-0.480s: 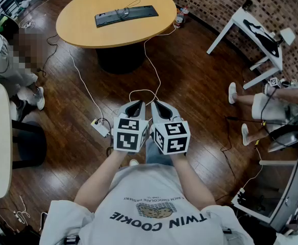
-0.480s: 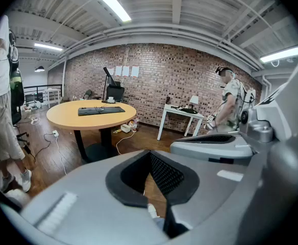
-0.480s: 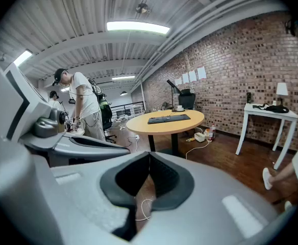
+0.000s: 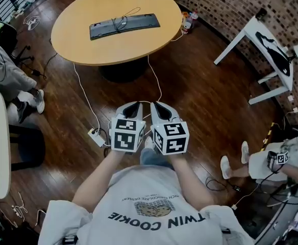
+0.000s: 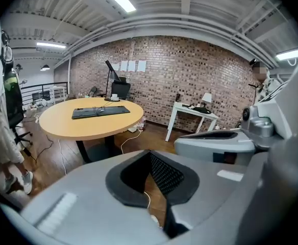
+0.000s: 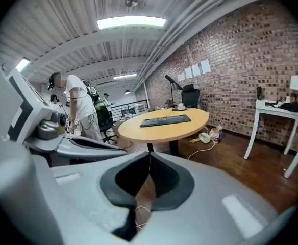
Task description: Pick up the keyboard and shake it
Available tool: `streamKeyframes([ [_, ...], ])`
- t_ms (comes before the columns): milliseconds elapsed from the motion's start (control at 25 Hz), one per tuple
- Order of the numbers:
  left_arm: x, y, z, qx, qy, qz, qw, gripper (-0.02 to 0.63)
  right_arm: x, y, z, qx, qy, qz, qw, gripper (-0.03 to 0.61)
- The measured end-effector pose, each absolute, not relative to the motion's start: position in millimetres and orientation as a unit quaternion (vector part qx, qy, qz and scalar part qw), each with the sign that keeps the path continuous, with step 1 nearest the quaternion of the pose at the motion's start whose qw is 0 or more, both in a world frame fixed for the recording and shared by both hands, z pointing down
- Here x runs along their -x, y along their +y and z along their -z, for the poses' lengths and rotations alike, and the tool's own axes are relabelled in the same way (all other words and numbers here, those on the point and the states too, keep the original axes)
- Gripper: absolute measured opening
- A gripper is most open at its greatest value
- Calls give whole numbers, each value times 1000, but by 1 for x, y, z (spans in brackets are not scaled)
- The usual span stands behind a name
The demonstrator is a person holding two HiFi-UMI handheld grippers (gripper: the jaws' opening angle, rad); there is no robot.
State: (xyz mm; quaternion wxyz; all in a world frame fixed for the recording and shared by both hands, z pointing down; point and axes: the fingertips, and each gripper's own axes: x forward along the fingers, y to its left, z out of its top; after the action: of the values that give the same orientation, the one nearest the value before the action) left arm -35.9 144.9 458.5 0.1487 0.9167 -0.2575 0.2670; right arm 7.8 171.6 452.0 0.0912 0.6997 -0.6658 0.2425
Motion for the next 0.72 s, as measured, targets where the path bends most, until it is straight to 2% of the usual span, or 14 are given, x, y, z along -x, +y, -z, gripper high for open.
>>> streamKeyframes([
  [280, -19, 99, -452, -913, -277, -261, 150, 6, -60, 115, -450, -673, -696, -239, 81, 2],
  [720, -57, 30, -455, -902, -309, -260, 154, 6, -101, 48, -454, -645, -720, -239, 88, 3],
])
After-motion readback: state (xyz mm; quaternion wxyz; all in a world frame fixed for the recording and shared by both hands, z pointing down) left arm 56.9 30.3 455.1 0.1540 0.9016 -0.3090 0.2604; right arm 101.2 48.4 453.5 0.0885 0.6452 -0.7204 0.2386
